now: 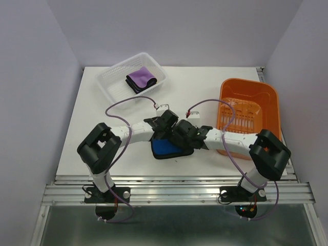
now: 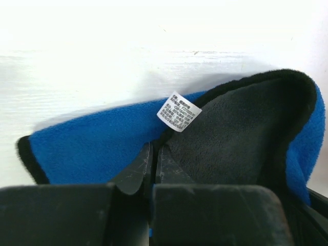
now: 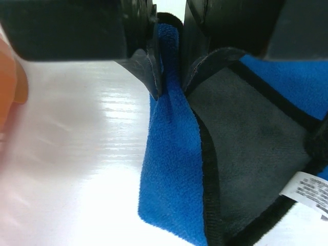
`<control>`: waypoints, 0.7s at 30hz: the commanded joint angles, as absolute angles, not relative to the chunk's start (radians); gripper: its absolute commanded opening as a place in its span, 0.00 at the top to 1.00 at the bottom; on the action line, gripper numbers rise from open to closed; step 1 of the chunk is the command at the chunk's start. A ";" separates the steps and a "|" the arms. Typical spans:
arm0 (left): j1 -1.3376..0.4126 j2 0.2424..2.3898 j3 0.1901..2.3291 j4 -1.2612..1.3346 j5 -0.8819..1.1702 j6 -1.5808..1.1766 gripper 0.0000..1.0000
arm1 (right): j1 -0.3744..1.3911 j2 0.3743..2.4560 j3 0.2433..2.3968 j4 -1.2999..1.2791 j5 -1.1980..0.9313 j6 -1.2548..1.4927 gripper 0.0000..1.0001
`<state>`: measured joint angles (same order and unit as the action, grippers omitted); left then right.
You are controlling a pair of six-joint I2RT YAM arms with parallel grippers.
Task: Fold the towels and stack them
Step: Flatten out the crumpled towel
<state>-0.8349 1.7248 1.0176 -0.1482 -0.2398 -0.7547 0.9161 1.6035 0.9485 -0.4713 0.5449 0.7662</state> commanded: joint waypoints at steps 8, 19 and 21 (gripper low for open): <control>-0.841 1.364 1.132 -0.282 -0.534 -0.643 1.00 | 0.914 1.372 1.081 -0.540 0.698 0.625 0.79; -0.841 0.806 1.042 -0.247 -0.317 -0.603 1.00 | 0.914 1.016 1.225 -0.485 0.211 0.324 0.83; -0.841 0.694 0.999 -0.195 -0.181 -0.598 1.00 | 0.914 0.993 1.253 -0.509 0.072 0.324 0.83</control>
